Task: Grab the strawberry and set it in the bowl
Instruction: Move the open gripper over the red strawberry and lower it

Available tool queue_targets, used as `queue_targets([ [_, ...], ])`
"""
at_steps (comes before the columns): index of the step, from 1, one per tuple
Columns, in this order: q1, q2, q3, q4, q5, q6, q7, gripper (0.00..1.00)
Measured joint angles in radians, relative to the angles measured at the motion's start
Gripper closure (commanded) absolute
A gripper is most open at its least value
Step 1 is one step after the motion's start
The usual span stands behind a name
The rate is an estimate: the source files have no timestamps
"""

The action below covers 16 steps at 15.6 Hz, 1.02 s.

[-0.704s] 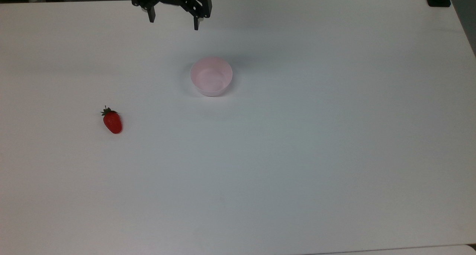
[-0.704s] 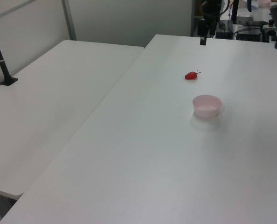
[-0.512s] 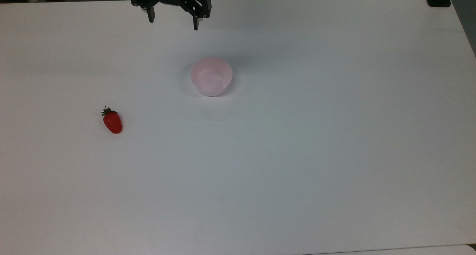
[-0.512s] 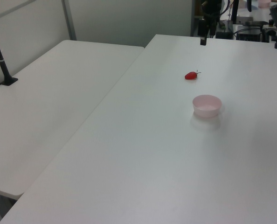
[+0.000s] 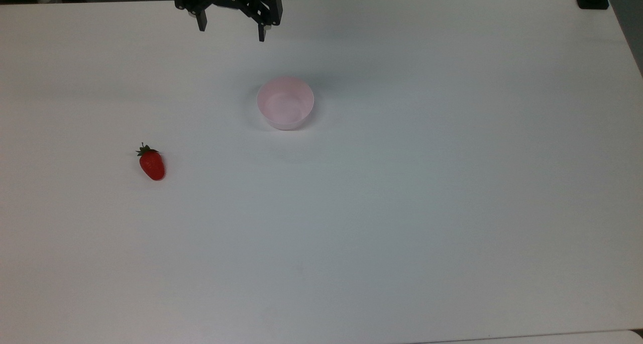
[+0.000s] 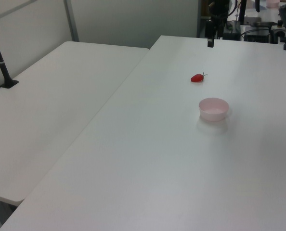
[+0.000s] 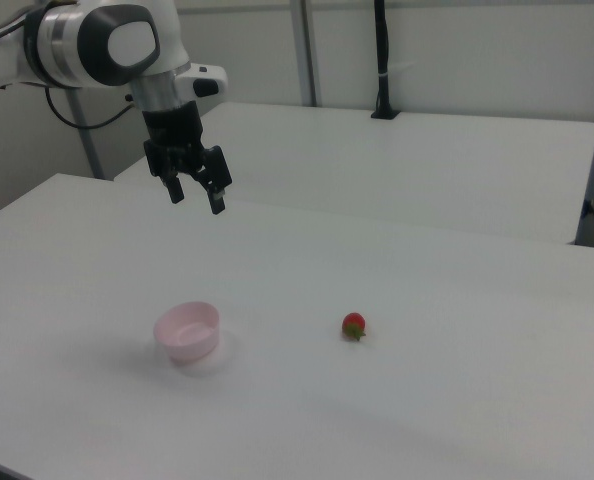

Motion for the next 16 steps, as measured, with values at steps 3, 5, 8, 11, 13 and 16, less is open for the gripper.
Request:
queue_targets([
  [3,0.0,0.012,0.0,0.0,0.0,0.0,-0.026,0.0],
  [5,-0.004,0.027,0.0,0.0,0.0,0.016,-0.054,0.0],
  [8,-0.046,0.056,-0.001,0.002,0.001,0.06,-0.186,0.0],
  [11,-0.121,0.1,-0.006,0.018,0.026,0.074,-0.375,0.0],
  [13,-0.171,0.154,-0.008,0.042,0.029,0.091,-0.461,0.0],
  [16,-0.232,0.268,-0.01,0.084,0.029,0.2,-0.537,0.0],
])
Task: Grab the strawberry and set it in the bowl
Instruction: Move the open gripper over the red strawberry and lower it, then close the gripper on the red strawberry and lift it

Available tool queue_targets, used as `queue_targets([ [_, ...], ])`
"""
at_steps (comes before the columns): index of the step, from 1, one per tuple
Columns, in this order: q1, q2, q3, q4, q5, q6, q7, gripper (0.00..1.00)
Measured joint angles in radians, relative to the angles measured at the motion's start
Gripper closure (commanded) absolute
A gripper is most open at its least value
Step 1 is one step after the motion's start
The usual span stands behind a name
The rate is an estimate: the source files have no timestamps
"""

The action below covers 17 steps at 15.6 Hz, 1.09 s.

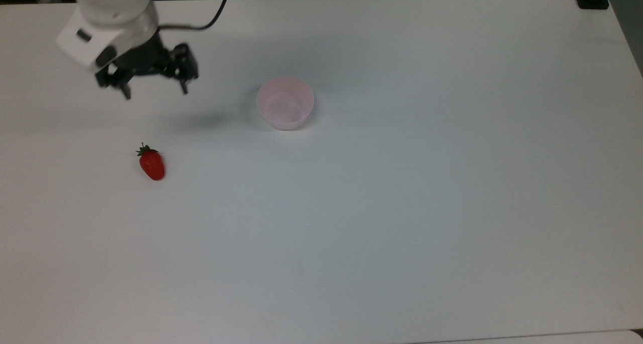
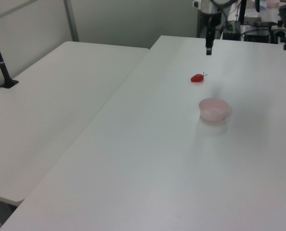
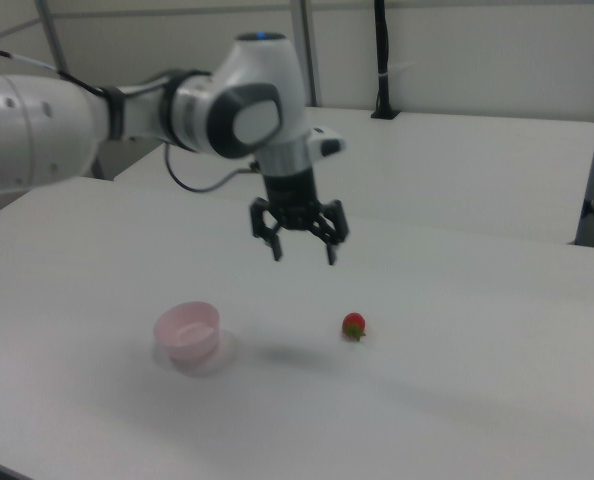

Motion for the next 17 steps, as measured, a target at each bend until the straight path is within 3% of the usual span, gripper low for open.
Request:
queue_targets([
  [3,-0.046,0.1,0.0,0.017,0.0,0.123,-0.008,0.01],
  [7,-0.068,0.201,0.0,0.026,0.0,0.227,-0.009,0.2],
  [10,-0.065,0.253,0.003,0.031,0.0,0.277,-0.009,0.23],
  [13,-0.06,0.271,0.008,0.035,0.0,0.278,-0.009,0.47],
  [17,-0.055,0.282,0.009,0.035,0.0,0.278,-0.009,0.61],
])
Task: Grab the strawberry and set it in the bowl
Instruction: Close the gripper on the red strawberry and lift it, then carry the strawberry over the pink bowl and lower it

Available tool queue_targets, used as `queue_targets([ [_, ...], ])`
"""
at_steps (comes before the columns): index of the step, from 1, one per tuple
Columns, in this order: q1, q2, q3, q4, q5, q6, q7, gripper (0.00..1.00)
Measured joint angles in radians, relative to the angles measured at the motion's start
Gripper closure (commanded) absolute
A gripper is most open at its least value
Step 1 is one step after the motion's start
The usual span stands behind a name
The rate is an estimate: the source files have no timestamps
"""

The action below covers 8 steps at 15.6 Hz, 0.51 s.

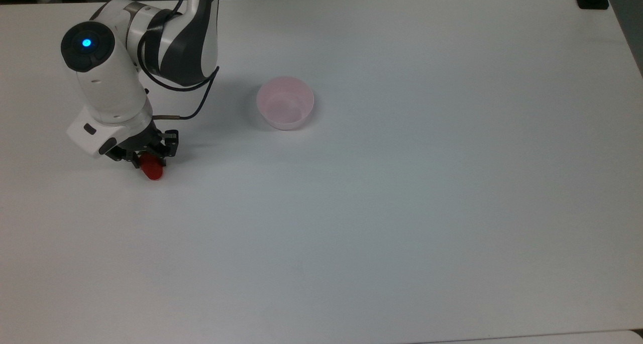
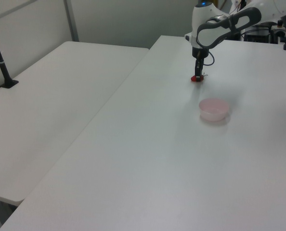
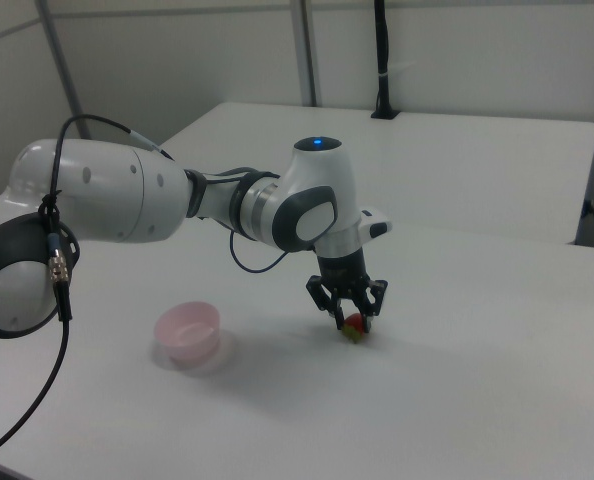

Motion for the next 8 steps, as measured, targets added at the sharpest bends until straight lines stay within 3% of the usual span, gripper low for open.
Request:
queue_targets([
  [4,0.003,-0.001,0.0,0.007,0.0,0.0,0.0,0.62],
  [8,0.038,-0.066,0.008,0.004,0.0,-0.056,0.0,0.61],
])
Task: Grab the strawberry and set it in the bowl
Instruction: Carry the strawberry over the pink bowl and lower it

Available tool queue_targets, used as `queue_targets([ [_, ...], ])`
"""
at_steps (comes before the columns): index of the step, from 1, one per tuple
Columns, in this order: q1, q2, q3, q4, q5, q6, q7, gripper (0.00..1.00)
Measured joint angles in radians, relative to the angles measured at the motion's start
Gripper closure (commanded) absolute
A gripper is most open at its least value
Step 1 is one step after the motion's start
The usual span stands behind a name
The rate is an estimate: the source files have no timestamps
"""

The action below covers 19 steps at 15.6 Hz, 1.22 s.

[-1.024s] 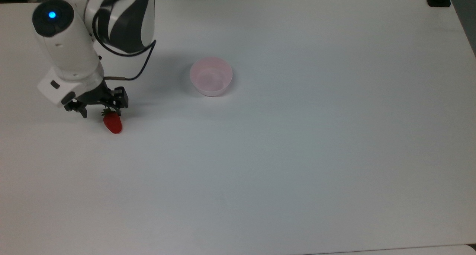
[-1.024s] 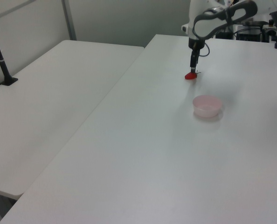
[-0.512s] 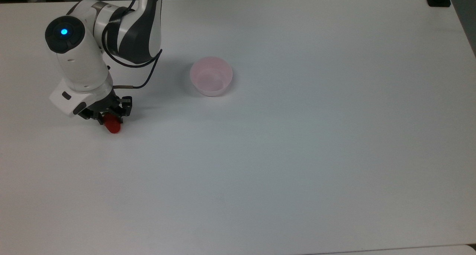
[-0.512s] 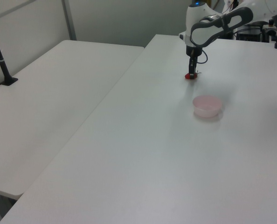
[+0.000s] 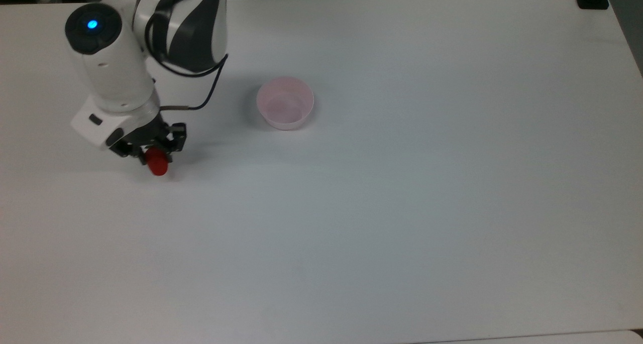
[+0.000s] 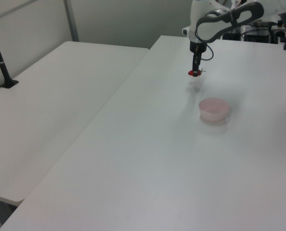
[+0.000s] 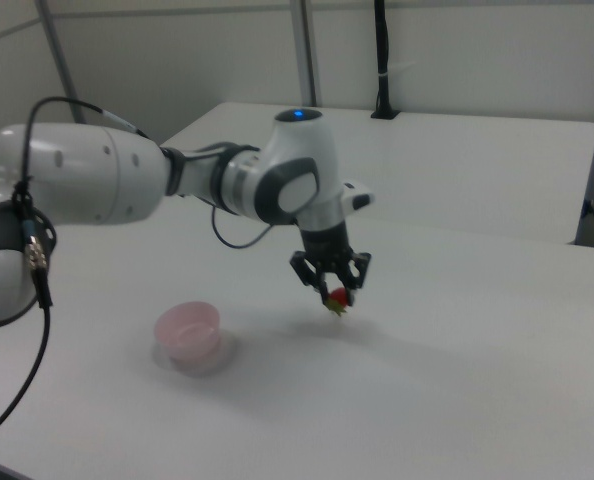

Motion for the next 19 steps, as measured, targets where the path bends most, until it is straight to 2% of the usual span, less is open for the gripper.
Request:
queue_targets([
  [5,0.102,-0.118,0.004,-0.057,-0.022,-0.229,0.0,0.61],
  [10,0.205,-0.182,0.007,-0.157,-0.025,-0.309,0.001,0.61],
  [15,0.275,-0.205,0.007,-0.207,-0.025,-0.386,0.013,0.59],
  [17,0.292,-0.212,0.011,-0.219,-0.025,-0.387,0.035,0.56],
  [19,0.3,-0.212,0.021,-0.226,-0.025,-0.387,0.055,0.4],
])
